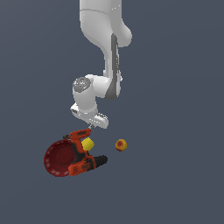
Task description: Pick up a designated object from a clutter of objects.
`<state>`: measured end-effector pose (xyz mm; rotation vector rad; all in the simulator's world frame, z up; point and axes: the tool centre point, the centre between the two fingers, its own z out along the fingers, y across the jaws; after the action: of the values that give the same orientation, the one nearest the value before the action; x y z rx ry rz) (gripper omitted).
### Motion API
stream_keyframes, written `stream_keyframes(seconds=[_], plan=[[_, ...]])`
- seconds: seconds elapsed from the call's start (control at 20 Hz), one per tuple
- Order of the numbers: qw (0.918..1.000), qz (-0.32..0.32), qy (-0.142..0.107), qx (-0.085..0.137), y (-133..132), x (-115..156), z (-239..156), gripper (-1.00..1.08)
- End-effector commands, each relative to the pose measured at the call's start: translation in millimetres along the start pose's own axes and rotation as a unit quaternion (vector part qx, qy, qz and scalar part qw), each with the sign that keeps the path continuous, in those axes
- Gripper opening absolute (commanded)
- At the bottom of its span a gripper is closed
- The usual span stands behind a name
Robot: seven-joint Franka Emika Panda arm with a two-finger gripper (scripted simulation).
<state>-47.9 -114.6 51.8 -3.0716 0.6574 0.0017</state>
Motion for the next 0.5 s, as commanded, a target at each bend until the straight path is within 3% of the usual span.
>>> stream_keyframes(seconds=[0.0, 0.45], plan=[[1.0, 0.0, 0.0, 0.0, -4, 7, -17, -1.0], [1.0, 0.0, 0.001, -0.001, -24, 38, -95, -1.0]])
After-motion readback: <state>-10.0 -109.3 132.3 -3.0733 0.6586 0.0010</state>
